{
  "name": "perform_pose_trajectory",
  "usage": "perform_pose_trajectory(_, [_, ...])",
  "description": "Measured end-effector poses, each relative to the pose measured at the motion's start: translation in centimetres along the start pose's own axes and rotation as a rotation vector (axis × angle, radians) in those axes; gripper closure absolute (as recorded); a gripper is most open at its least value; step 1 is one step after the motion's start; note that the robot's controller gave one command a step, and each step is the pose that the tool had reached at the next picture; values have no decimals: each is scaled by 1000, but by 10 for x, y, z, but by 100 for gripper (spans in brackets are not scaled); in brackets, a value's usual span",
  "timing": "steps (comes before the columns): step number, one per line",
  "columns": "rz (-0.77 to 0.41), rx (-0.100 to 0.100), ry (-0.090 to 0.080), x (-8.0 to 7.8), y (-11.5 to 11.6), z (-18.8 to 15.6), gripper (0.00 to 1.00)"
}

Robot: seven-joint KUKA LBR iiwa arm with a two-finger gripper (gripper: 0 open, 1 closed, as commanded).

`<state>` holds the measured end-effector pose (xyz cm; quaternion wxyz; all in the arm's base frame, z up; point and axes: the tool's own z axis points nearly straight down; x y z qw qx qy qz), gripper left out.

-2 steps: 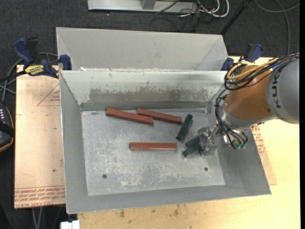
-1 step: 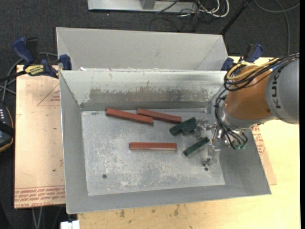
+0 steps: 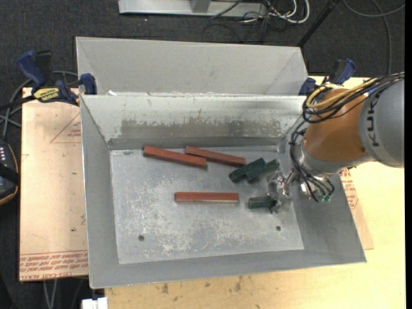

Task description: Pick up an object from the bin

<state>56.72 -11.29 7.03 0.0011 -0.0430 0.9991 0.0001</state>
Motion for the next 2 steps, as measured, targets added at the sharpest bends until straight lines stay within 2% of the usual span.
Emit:
perform_pose_trajectory(1, [-242, 3, -10, -36, 20, -187, 100])
perform_pose_trajectory(2, [-182, -1, -5, -53, 37, -194, 100])
